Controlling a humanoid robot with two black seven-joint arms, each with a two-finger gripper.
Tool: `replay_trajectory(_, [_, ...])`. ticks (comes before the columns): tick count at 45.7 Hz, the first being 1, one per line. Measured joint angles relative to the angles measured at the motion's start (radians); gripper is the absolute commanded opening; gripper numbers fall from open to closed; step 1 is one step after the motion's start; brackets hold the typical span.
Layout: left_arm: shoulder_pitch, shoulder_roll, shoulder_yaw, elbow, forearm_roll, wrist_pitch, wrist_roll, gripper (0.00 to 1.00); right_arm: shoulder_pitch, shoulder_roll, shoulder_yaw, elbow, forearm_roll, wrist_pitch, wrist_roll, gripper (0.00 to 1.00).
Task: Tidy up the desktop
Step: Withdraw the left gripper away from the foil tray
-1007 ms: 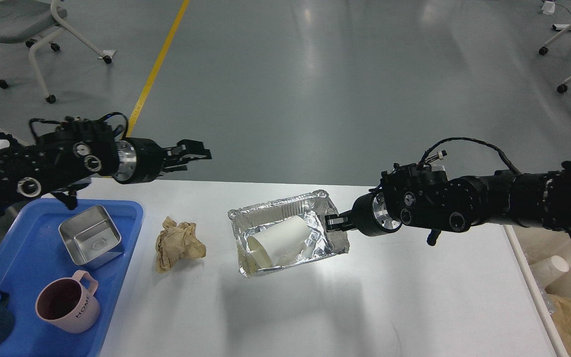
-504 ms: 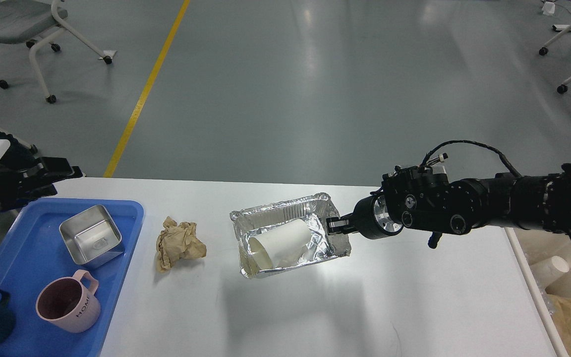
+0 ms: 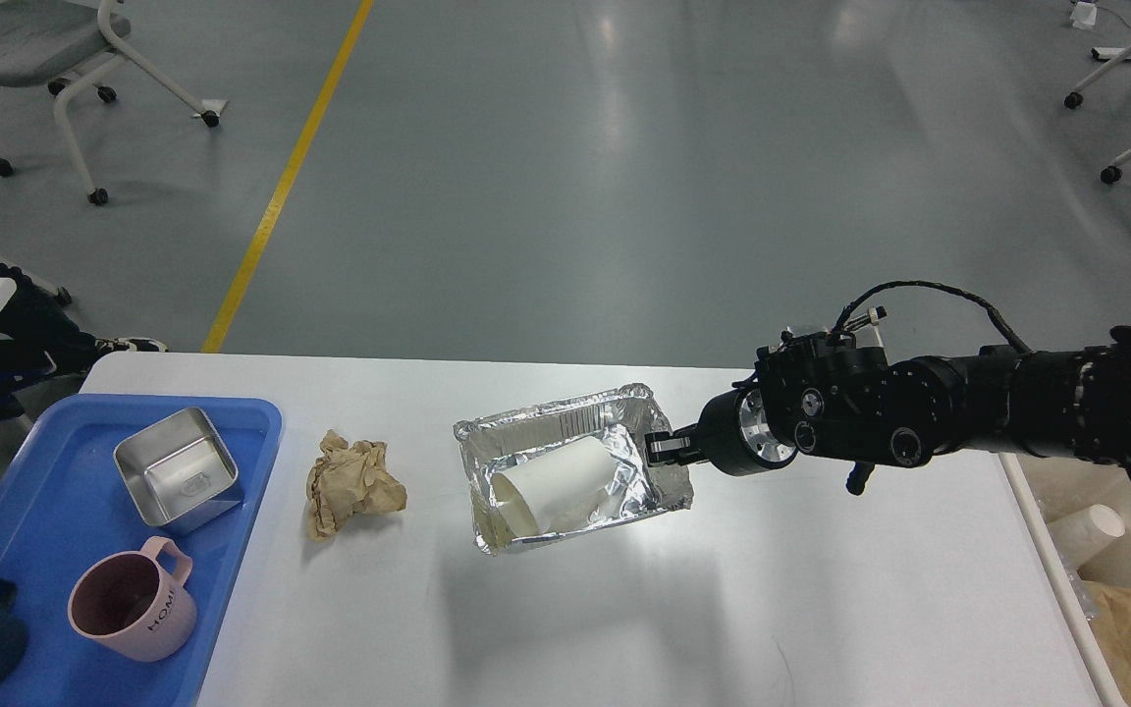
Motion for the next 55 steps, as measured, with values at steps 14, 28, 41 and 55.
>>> replay_trajectory(14, [0.051,0.129,0.003,-0.104,-0.028,0.113,-0.049,0.71,0.006,0.003,0.001,-0.001,0.0,0.0,0.0,0.0])
replay_trajectory(28, [0.137,0.185,0.014,-0.134,-0.14,0.178,-0.106,0.71,0.007,0.004,0.001,-0.001,0.0,-0.003,0.0,0.0])
replay_trajectory(41, [0.138,0.146,0.007,-0.174,-0.125,0.222,-0.103,0.71,0.009,0.004,0.001,-0.001,0.0,-0.003,0.0,0.0])
replay_trajectory(55, [0.118,-0.113,0.003,-0.13,0.035,0.225,-0.069,0.78,0.014,0.013,0.0,-0.001,0.0,-0.003,0.0,0.0])
